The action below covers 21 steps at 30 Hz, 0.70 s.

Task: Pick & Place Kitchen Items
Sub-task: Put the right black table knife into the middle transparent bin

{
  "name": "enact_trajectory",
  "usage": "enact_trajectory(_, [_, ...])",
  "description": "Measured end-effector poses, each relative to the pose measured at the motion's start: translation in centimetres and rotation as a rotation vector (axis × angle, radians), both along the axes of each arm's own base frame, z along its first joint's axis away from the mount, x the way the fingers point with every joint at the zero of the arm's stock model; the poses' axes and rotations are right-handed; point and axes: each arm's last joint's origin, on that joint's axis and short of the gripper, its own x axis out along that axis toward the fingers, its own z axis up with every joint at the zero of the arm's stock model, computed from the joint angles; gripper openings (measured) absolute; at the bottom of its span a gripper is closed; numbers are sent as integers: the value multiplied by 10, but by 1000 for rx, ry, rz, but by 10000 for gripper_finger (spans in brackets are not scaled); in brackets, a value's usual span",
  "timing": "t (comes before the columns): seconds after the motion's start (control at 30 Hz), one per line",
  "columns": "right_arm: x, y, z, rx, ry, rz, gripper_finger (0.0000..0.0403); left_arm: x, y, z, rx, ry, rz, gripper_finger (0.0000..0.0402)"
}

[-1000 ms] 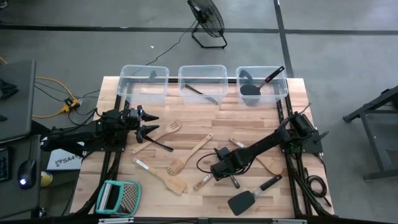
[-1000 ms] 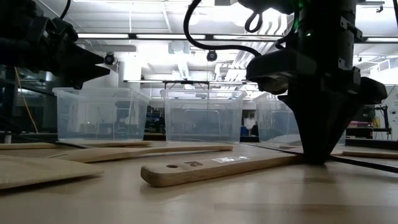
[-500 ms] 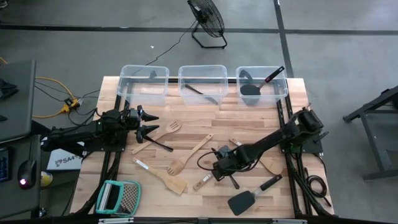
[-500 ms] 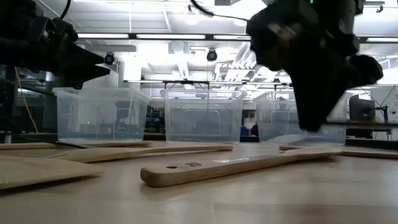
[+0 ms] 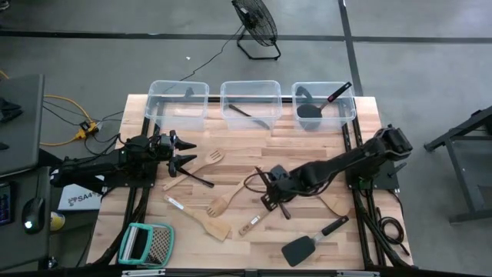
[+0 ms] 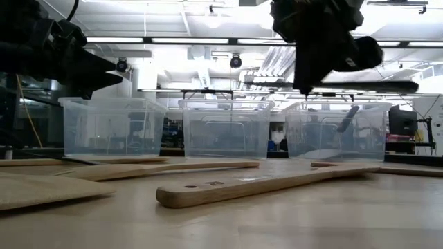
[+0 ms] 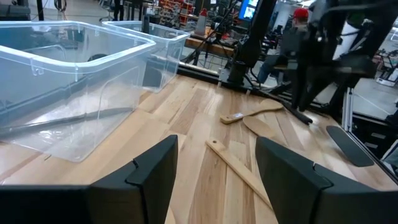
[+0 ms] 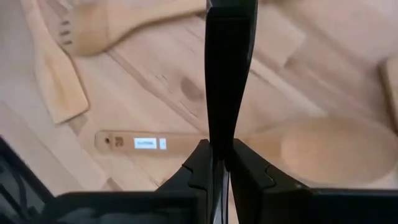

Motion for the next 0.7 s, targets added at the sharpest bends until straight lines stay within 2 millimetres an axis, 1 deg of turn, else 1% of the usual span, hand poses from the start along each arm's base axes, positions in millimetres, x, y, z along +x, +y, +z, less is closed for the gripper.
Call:
enact_trajectory(0.3, [0, -36, 26, -133, -98, 134, 25, 0, 0, 0, 0, -1, 0, 214])
enact_trajectory(0.7, [-3, -90, 56, -372, -202, 314, 25, 0, 0, 0, 0, 0, 0, 214])
